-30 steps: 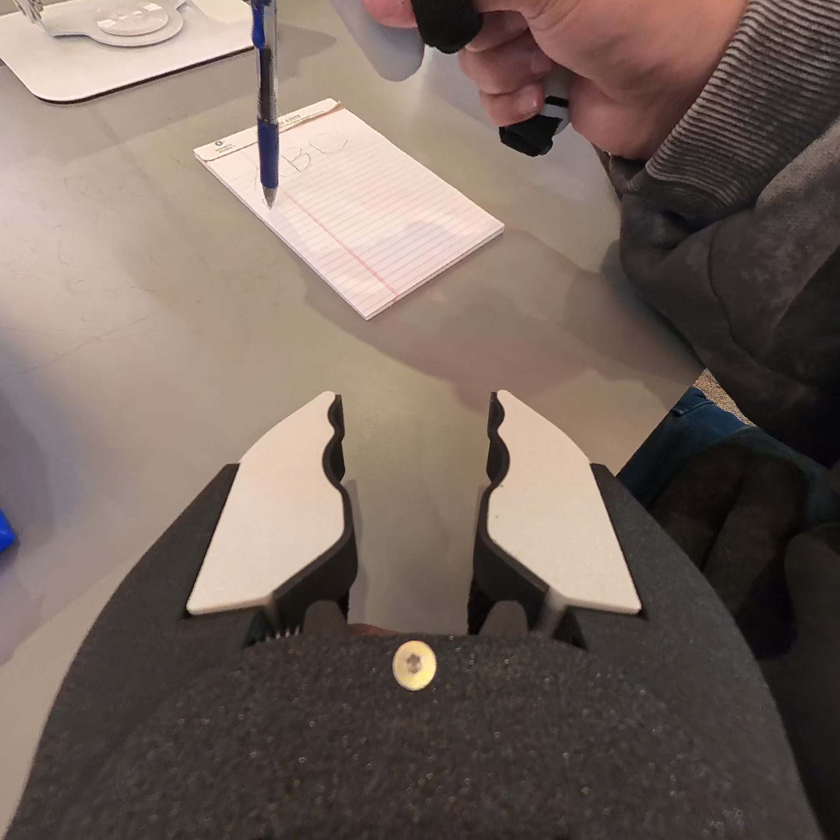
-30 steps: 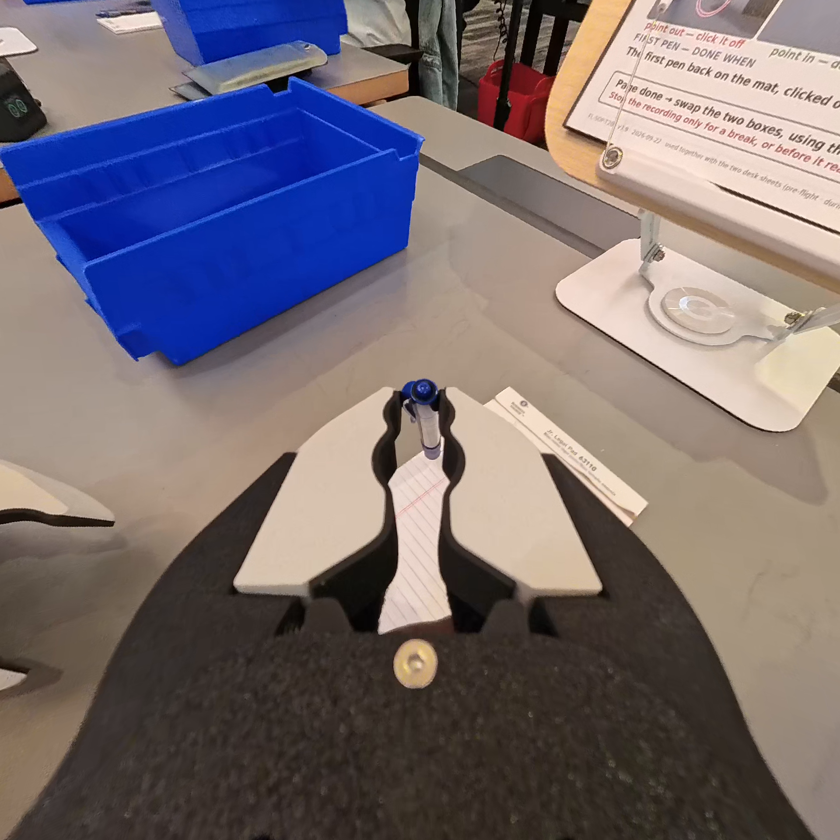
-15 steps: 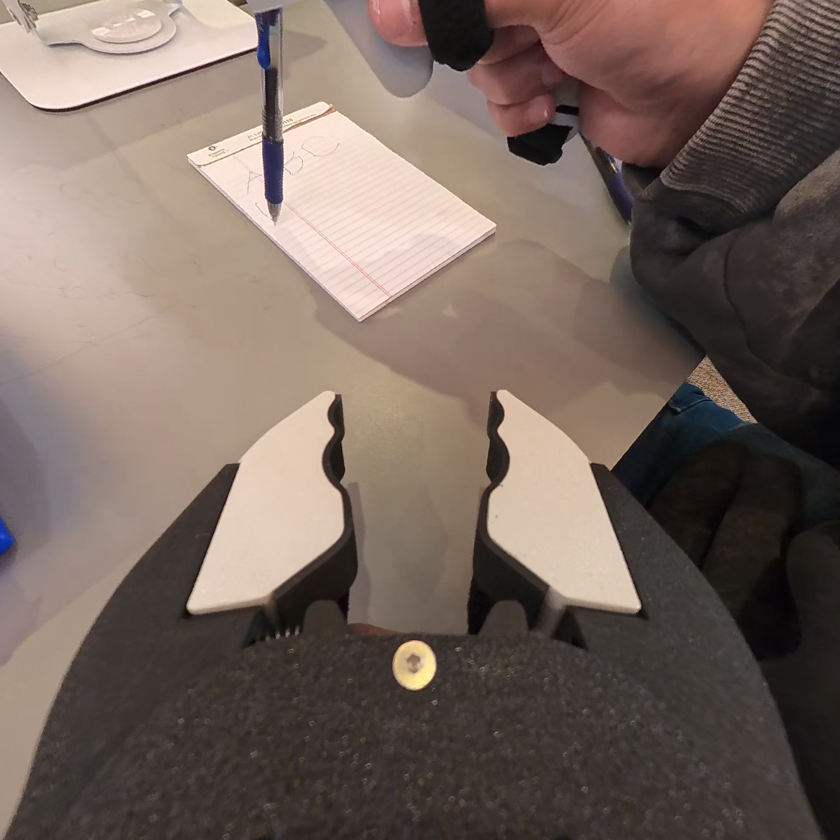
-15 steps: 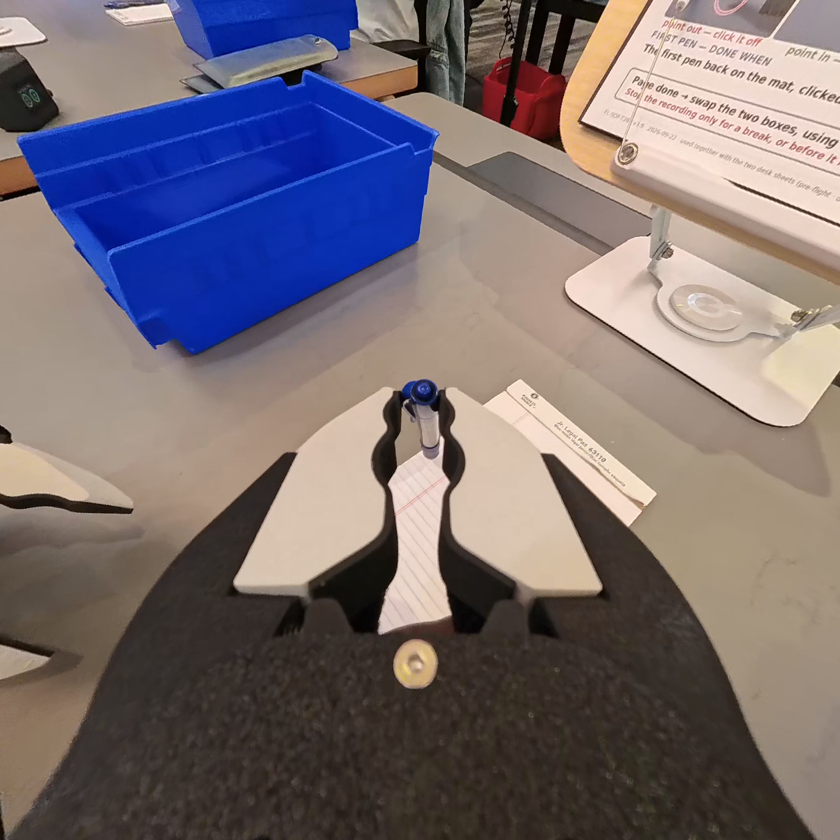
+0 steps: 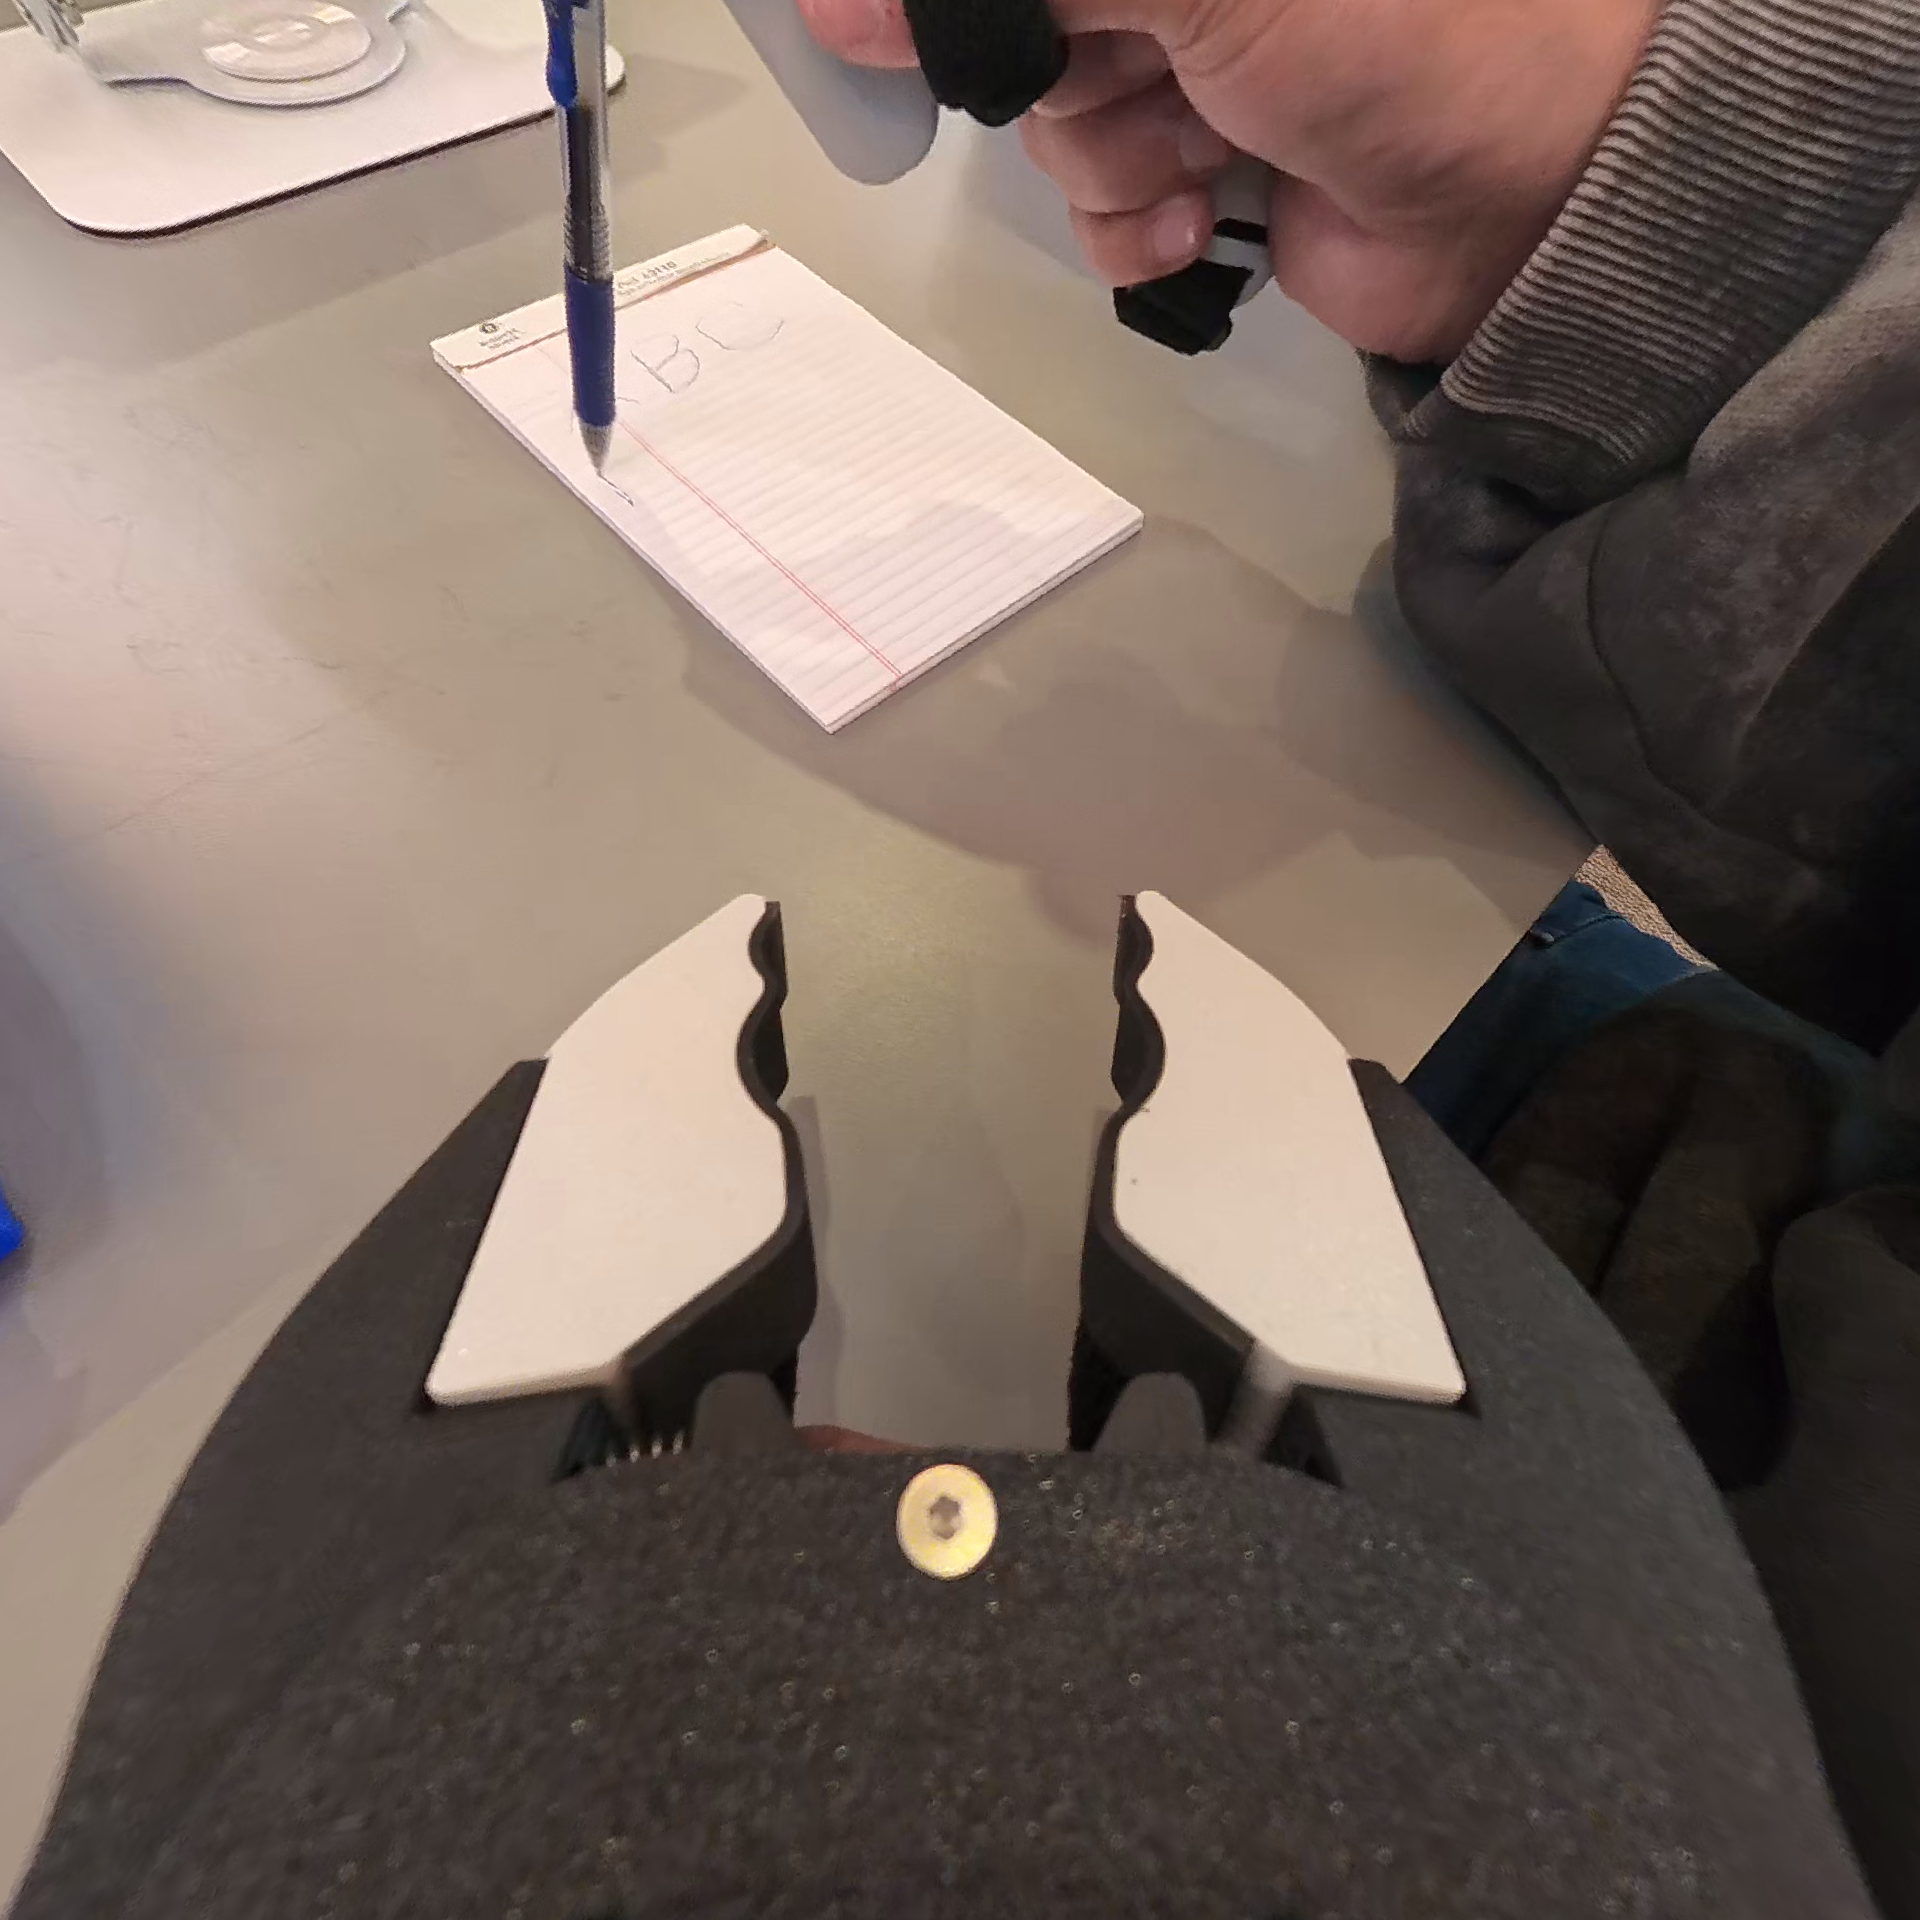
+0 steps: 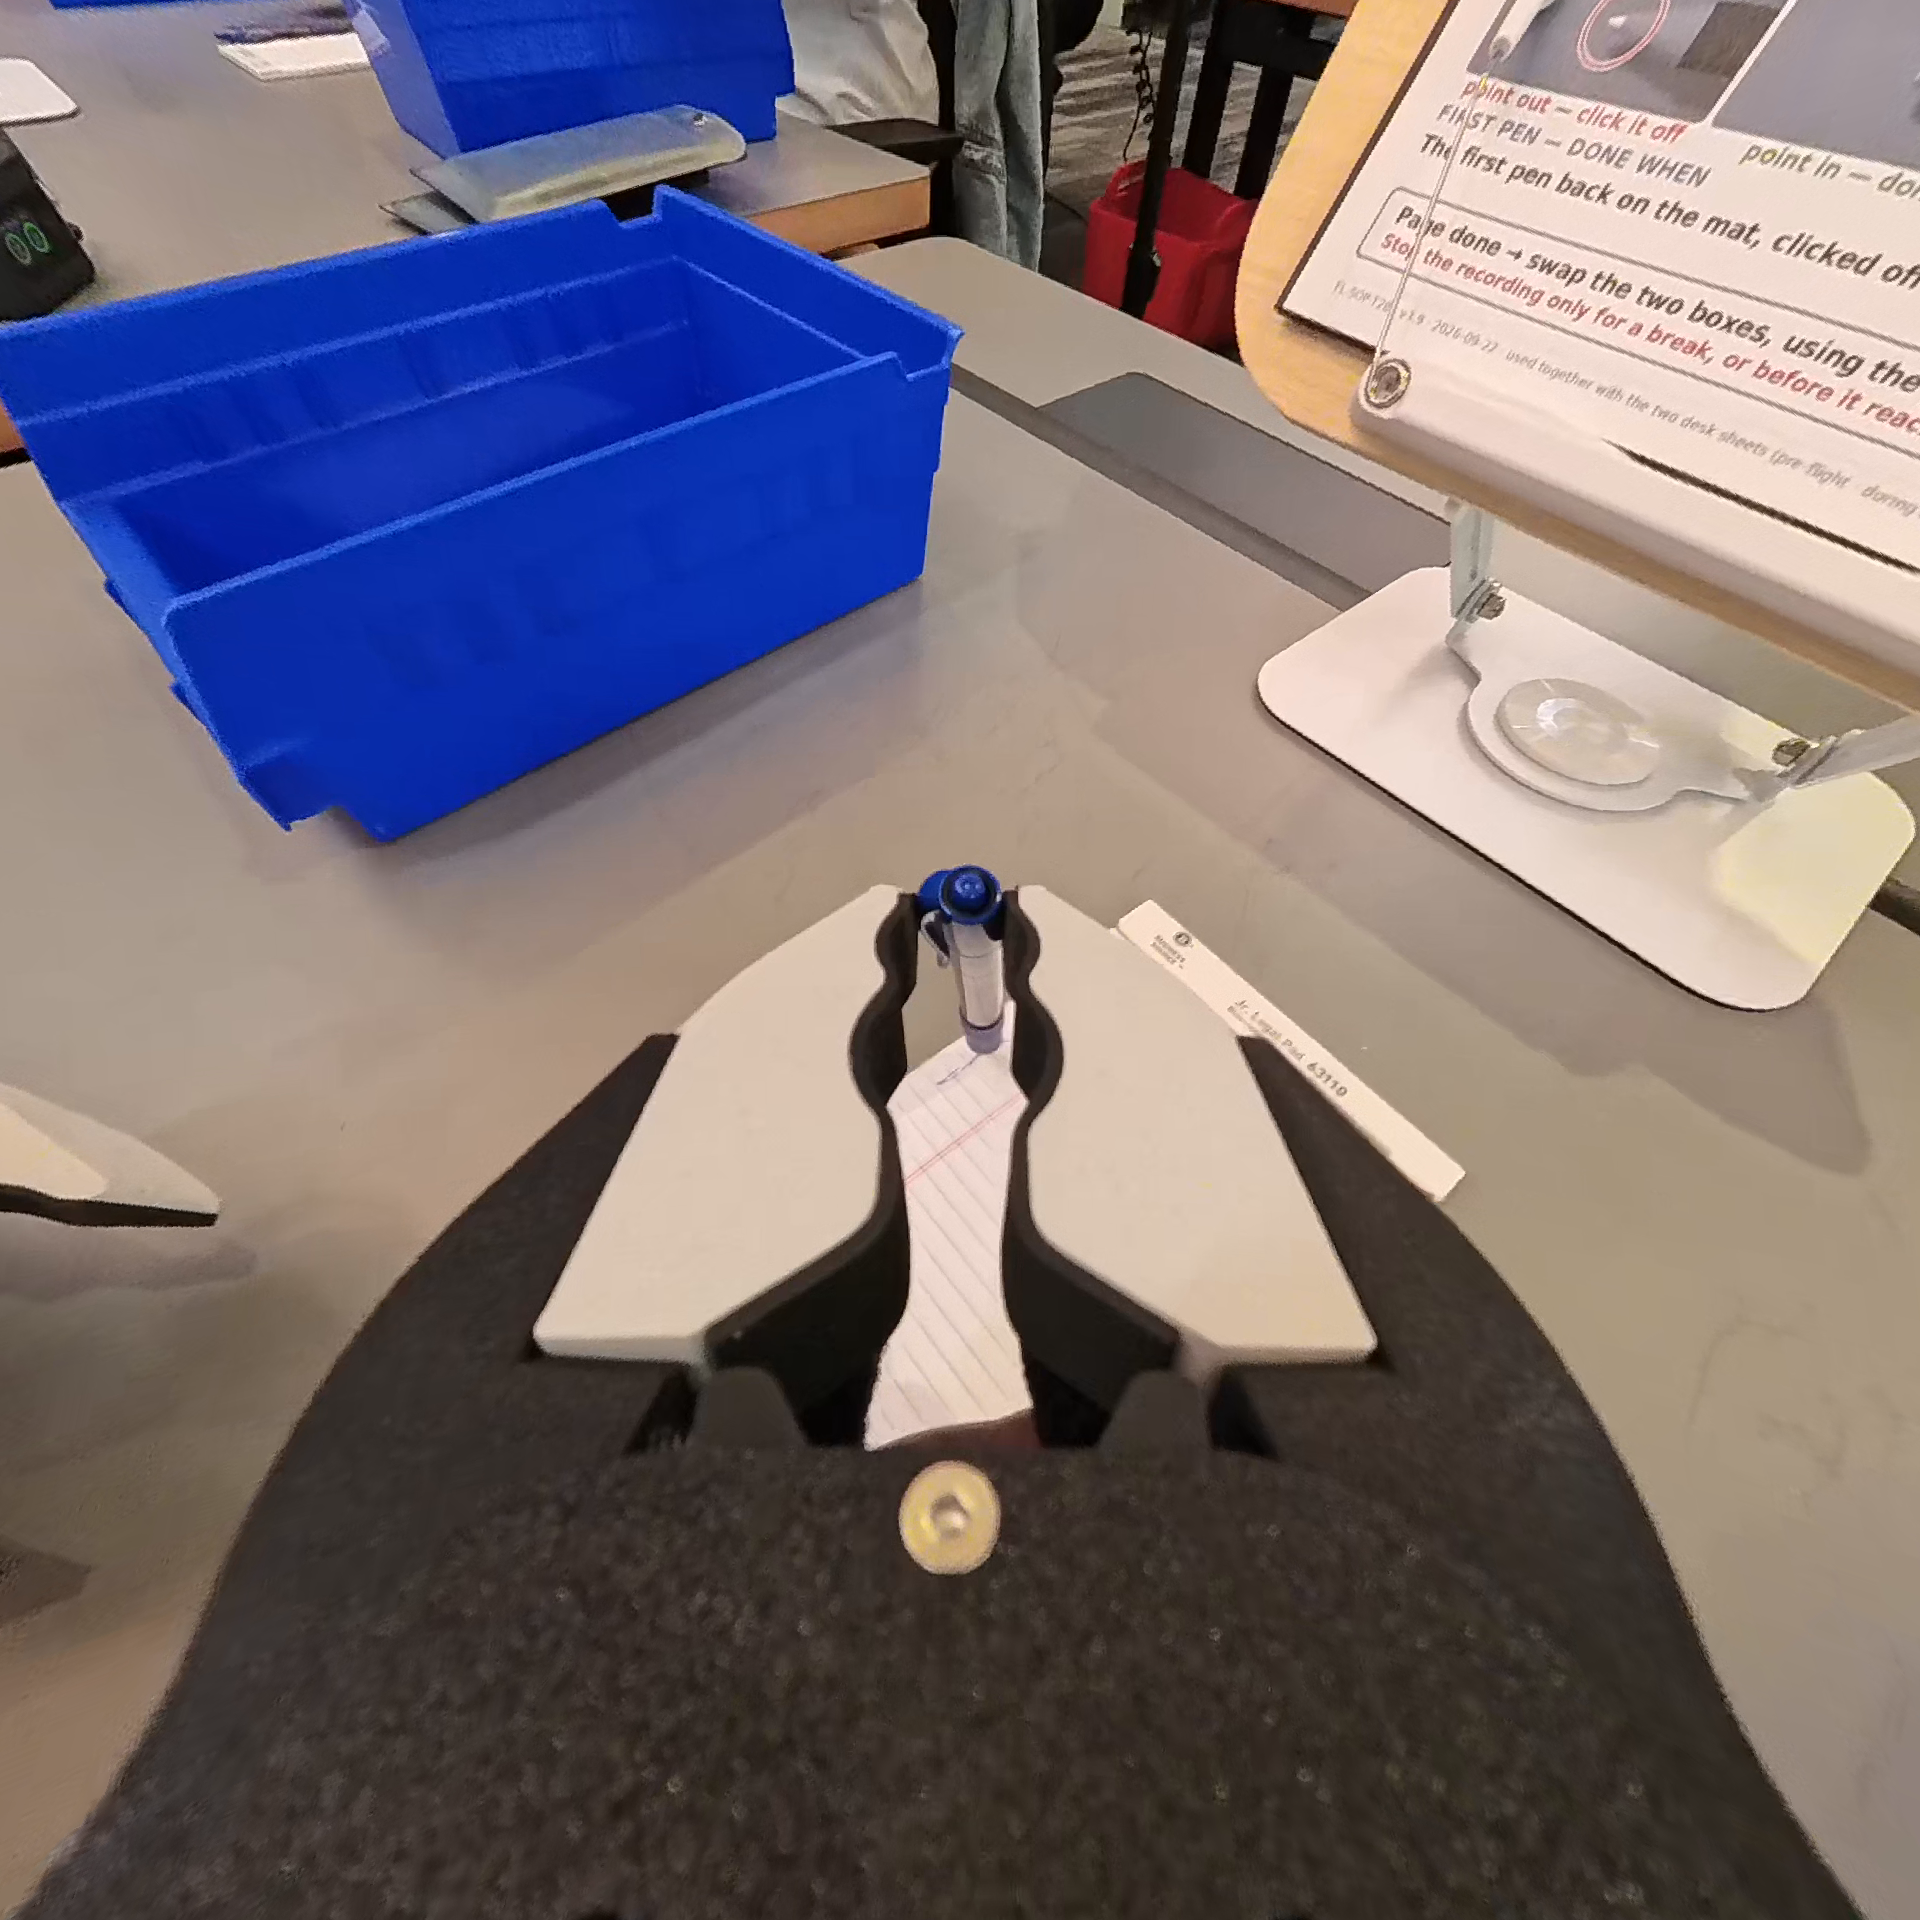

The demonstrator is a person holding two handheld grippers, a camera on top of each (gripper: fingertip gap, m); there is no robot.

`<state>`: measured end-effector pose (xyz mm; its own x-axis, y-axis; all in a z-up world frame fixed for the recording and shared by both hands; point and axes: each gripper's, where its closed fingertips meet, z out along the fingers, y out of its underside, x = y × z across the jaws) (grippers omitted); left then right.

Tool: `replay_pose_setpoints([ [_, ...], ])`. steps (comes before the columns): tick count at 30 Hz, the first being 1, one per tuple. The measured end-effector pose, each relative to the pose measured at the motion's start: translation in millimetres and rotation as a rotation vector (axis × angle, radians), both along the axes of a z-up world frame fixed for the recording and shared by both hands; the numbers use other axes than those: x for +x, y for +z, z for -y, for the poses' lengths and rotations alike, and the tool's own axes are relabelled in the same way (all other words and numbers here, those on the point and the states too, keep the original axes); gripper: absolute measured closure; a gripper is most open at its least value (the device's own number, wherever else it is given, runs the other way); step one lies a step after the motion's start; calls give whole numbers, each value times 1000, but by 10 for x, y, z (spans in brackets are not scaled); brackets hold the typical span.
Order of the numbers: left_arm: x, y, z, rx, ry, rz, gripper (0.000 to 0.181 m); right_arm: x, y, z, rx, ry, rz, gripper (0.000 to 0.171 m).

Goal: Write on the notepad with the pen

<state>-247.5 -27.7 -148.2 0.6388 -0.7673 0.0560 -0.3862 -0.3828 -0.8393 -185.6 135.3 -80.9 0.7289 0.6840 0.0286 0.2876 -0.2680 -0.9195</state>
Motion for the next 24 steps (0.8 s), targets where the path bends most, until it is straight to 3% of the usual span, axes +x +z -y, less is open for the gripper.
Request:
replay_pose_setpoints([
  [24, 24, -8, 29, 2, -10, -11, 120, 228, -20, 37, -26, -32, 41, 156],
])
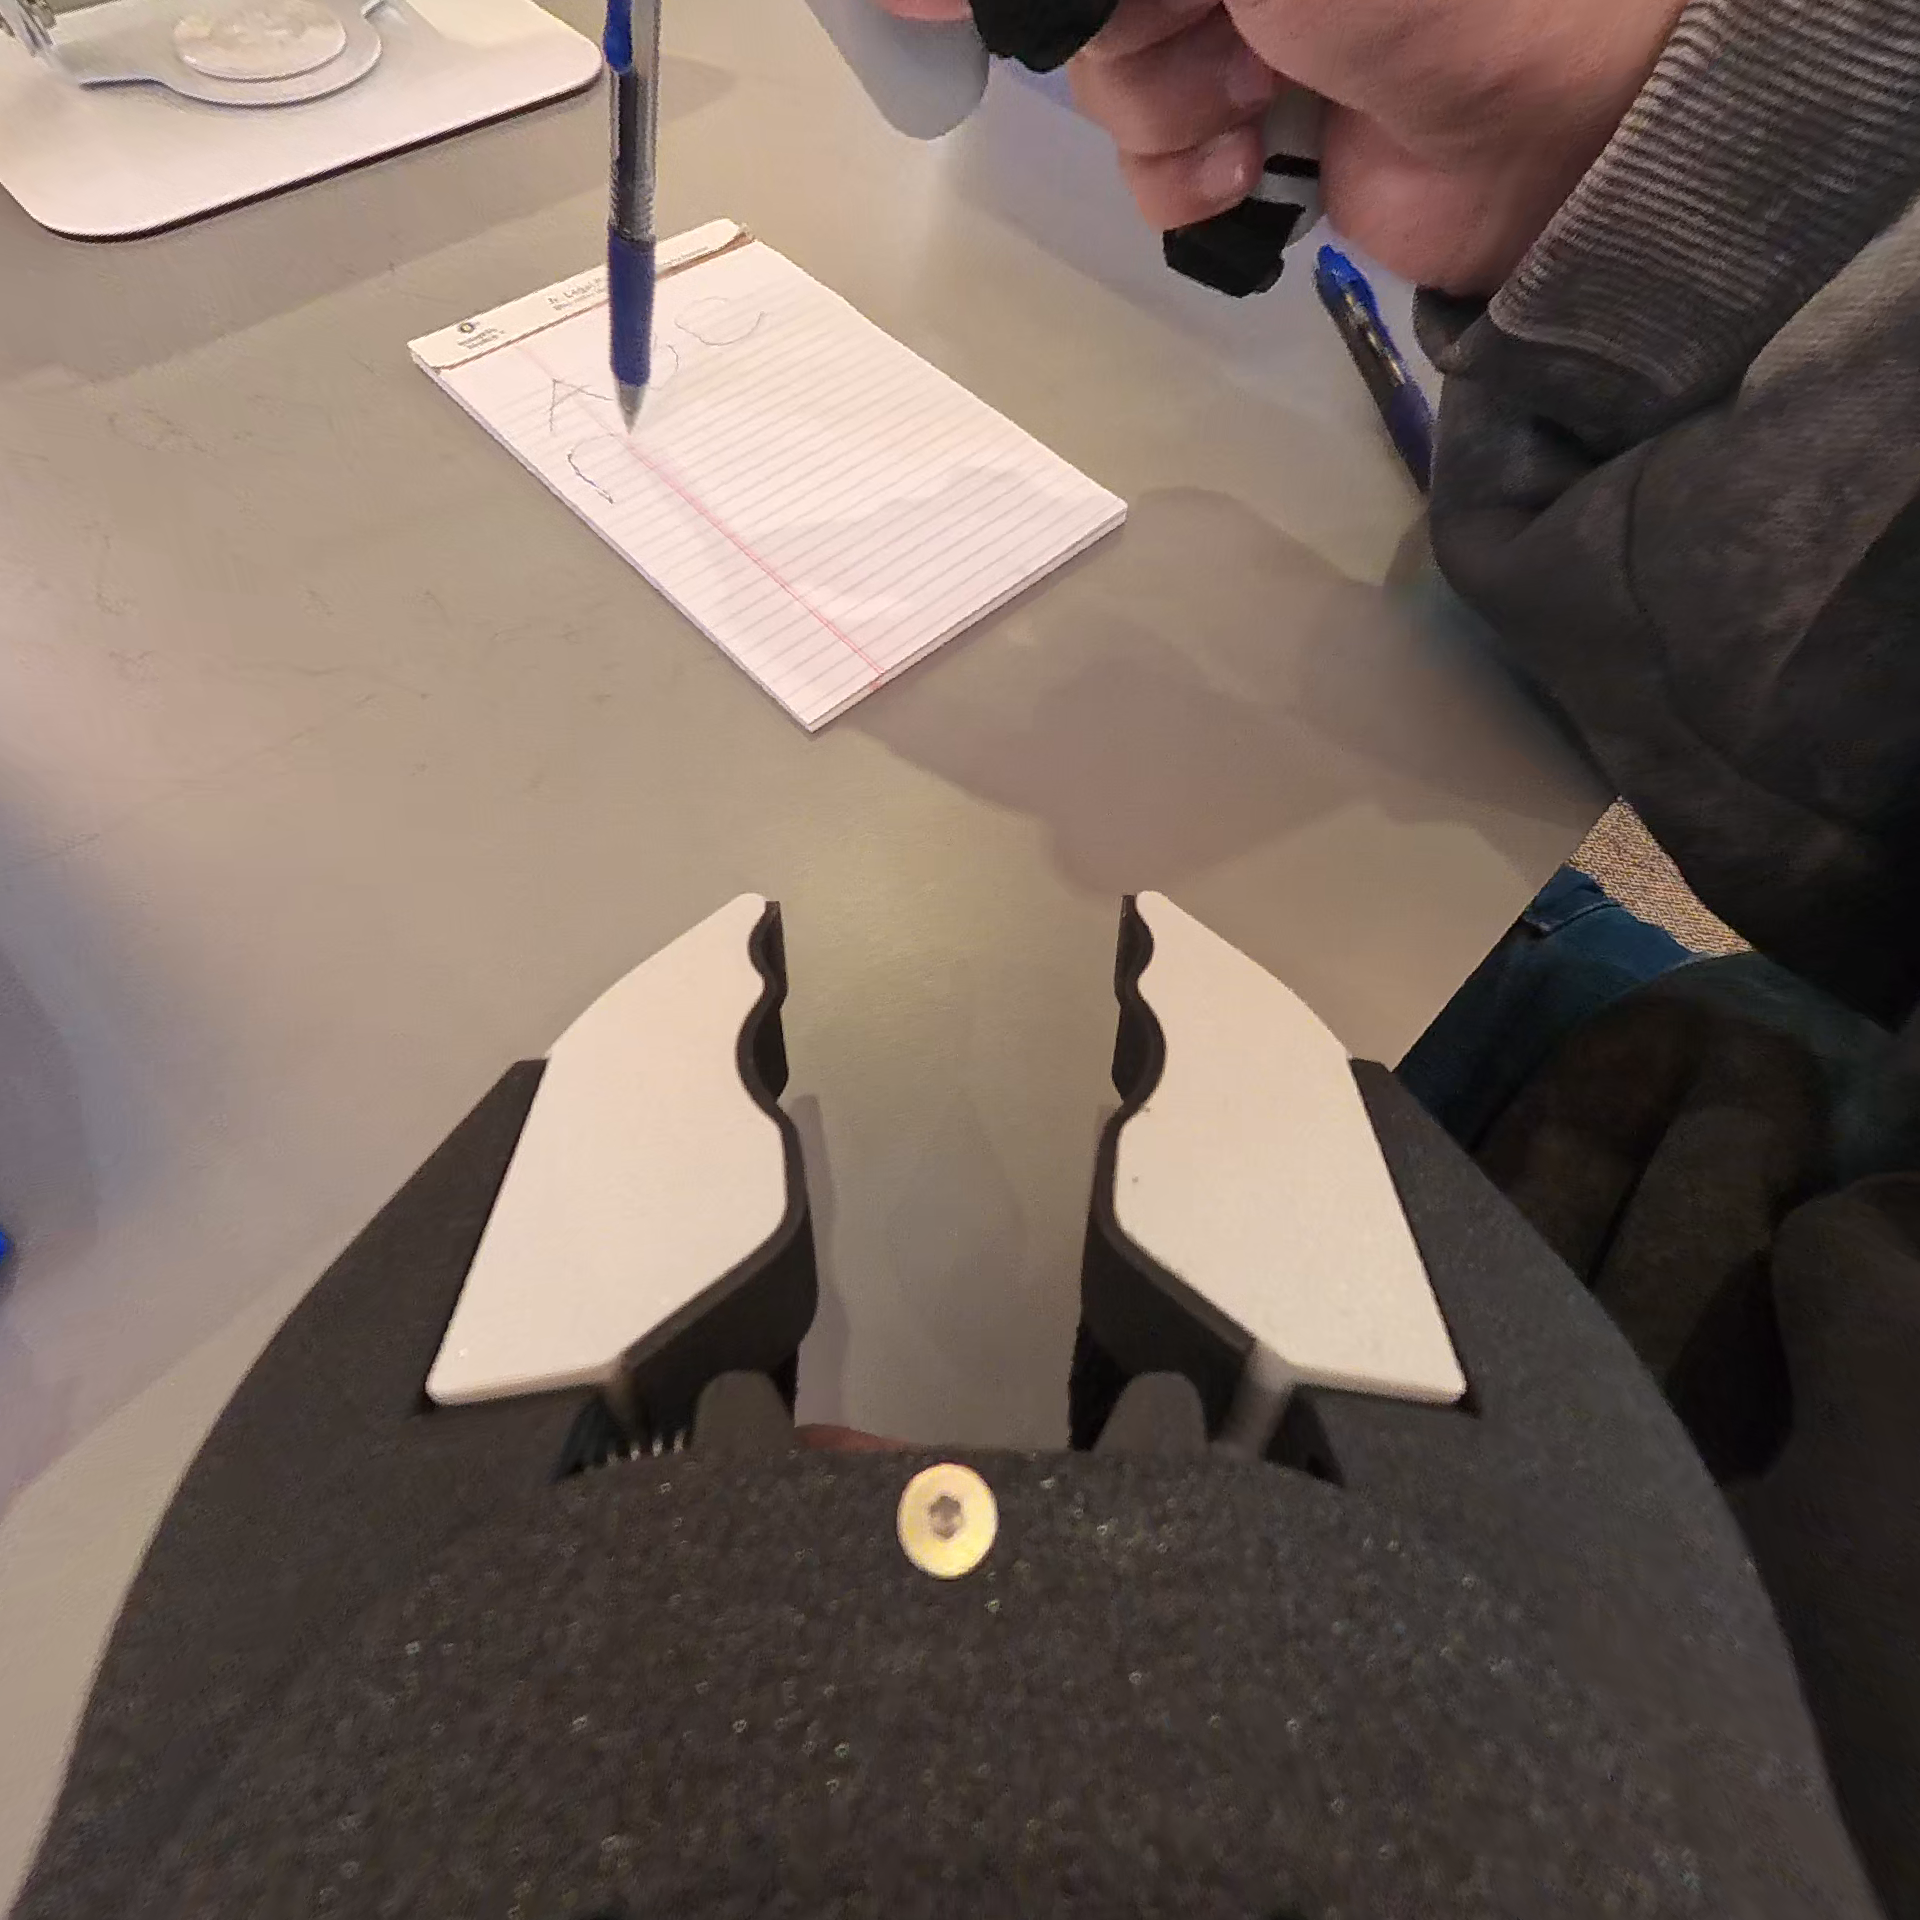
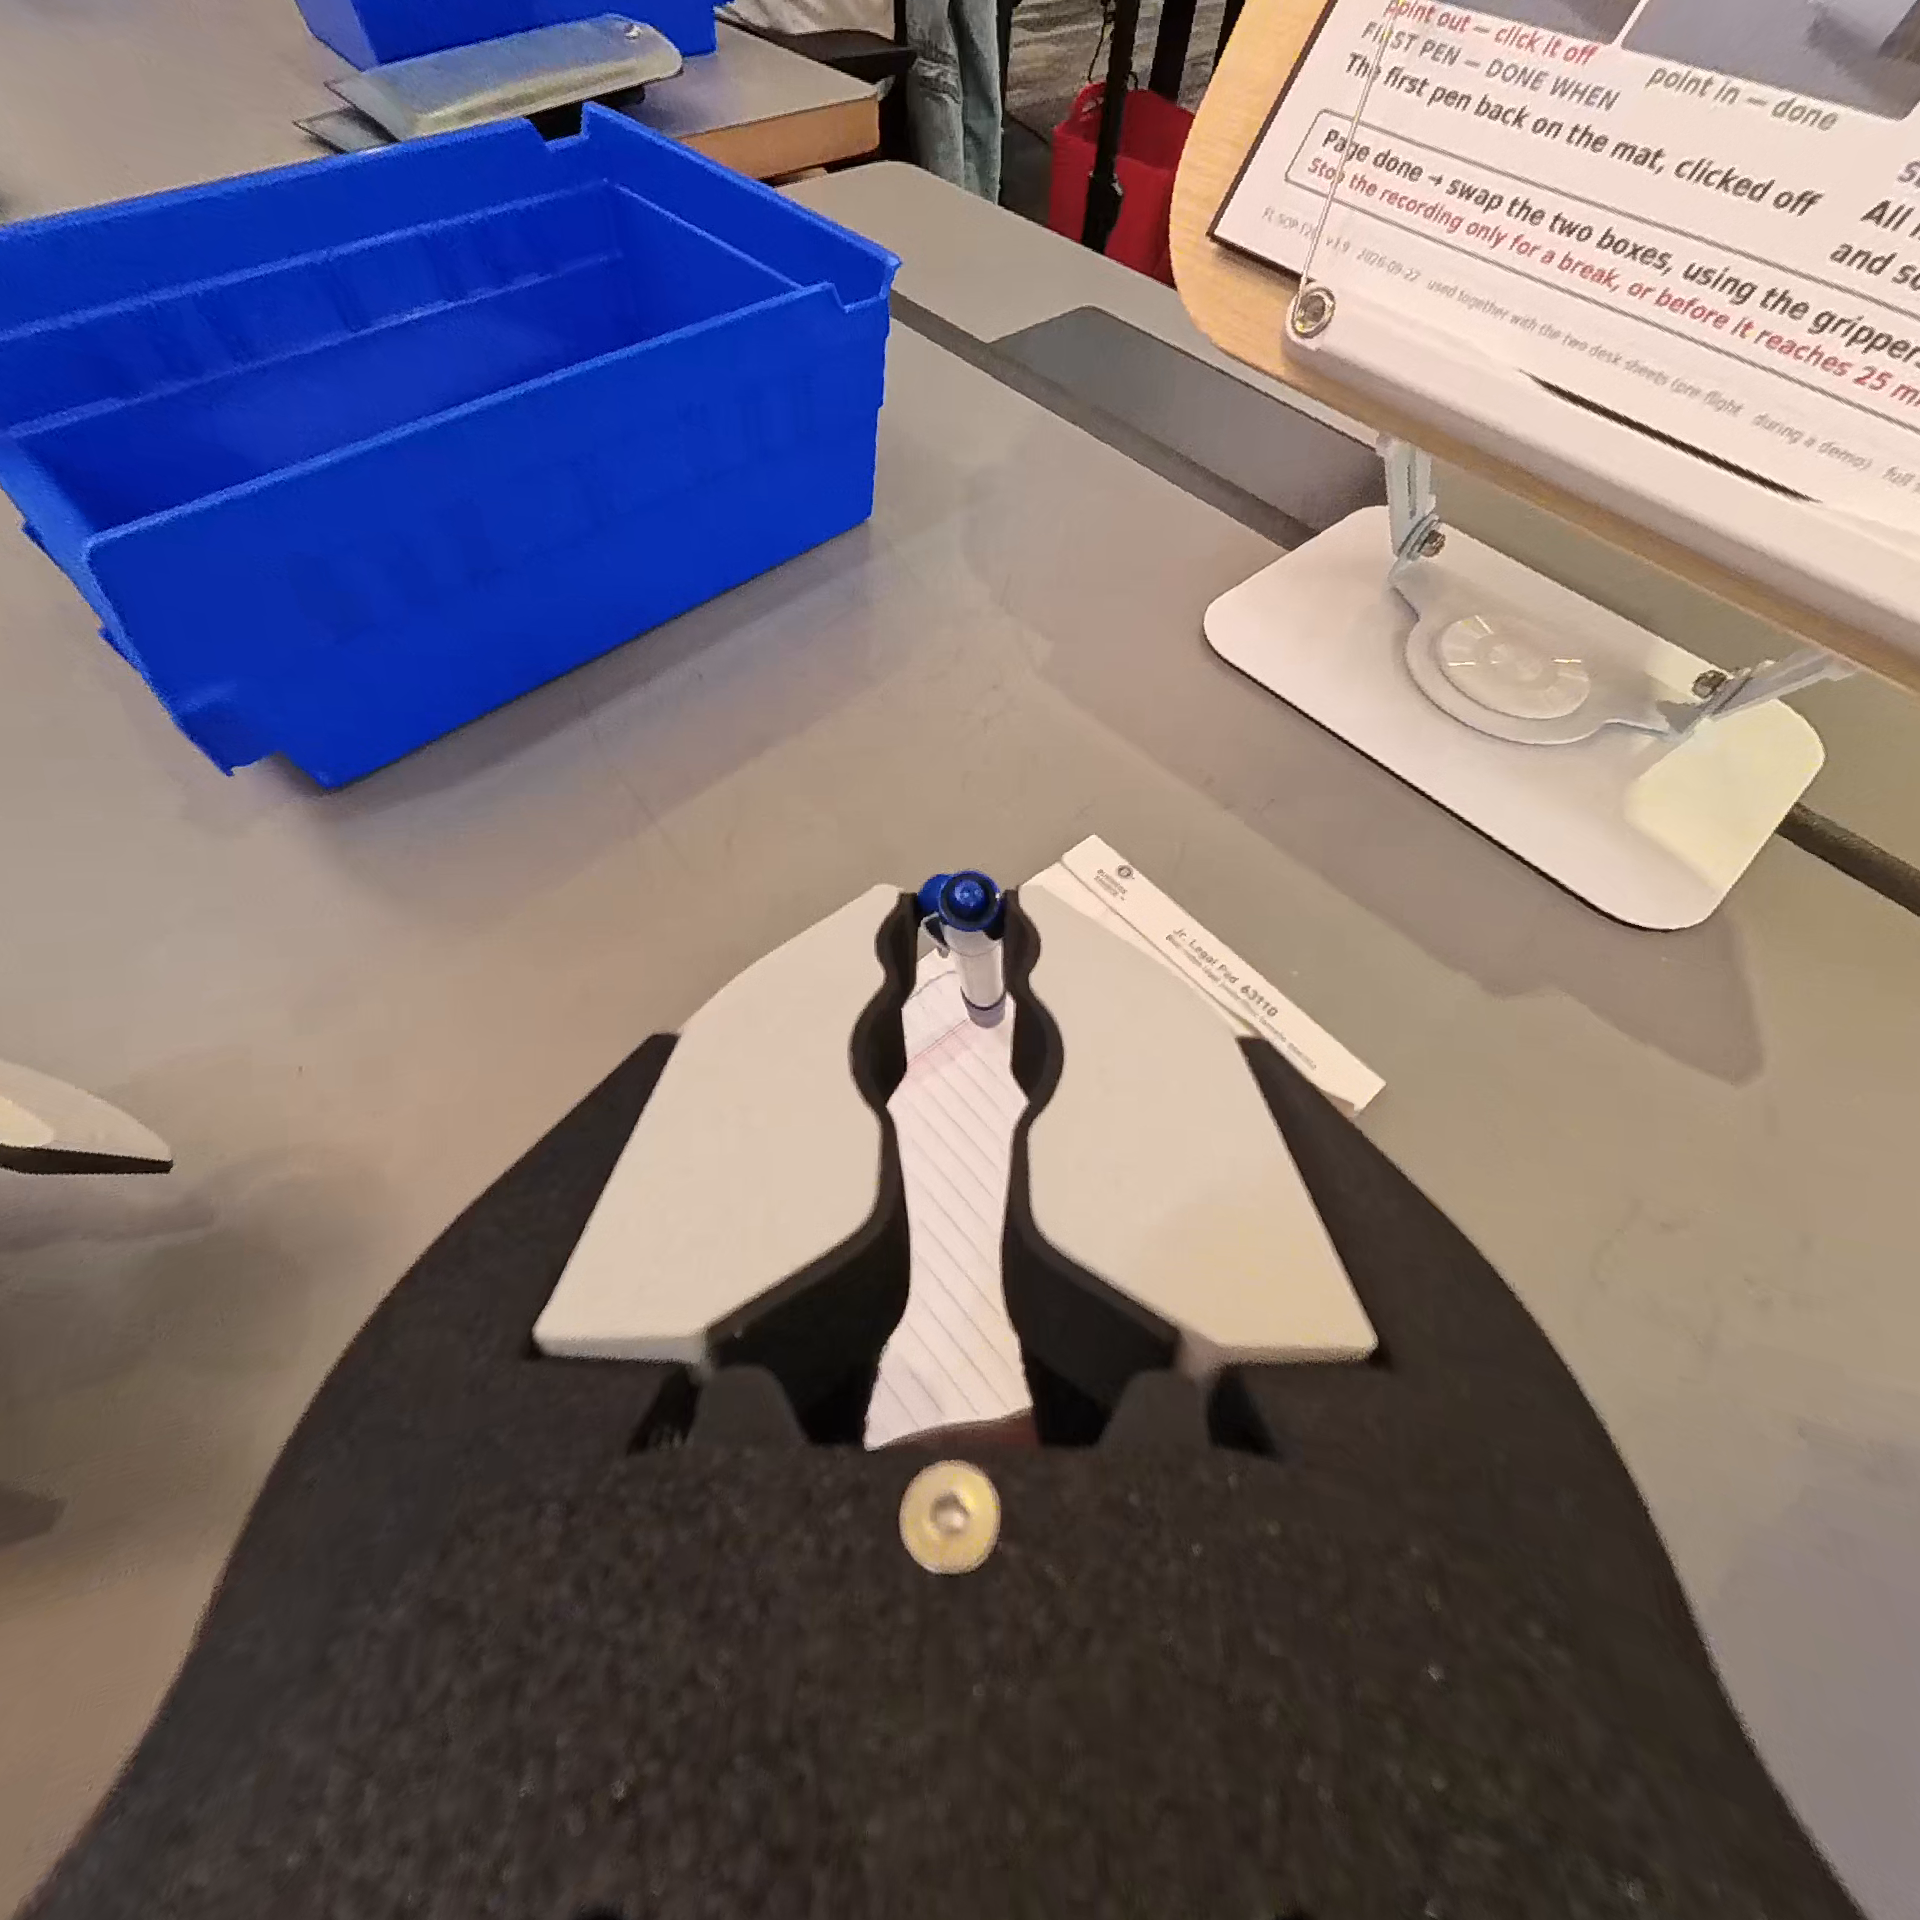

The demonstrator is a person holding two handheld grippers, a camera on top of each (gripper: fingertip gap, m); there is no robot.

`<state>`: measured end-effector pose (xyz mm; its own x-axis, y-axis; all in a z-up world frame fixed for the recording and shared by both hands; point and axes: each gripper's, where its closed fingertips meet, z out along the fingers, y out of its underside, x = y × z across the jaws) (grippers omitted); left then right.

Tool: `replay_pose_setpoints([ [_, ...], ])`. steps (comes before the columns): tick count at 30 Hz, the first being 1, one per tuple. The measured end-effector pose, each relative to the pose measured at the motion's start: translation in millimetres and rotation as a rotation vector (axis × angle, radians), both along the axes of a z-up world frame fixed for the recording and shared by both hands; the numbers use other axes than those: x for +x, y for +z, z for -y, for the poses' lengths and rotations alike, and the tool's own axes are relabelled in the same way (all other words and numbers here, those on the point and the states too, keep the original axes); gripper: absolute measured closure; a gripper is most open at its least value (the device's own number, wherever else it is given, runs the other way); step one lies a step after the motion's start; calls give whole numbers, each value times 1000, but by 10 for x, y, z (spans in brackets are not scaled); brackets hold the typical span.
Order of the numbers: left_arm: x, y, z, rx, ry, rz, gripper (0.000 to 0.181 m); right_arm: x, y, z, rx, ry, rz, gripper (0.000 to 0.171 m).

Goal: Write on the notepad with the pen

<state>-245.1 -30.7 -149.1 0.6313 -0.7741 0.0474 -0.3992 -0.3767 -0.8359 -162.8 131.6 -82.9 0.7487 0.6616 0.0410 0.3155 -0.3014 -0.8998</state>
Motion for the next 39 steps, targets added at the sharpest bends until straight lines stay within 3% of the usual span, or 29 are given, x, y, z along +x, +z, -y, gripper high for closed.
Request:
replay_pose_setpoints([
  [27, 12, 8, 20, 9, -4, -7, 121, -189, 3, 169, -24, 44, -18, 156],
  [33, 5, 17, 18, 8, -2, -3, 121, 97, 225, 65, 25, -31, -55, 156],
  [39, 18, 10, 23, 5, -6, -3, 121, 235, 70, 29, -17, -65, -30, 156],
])
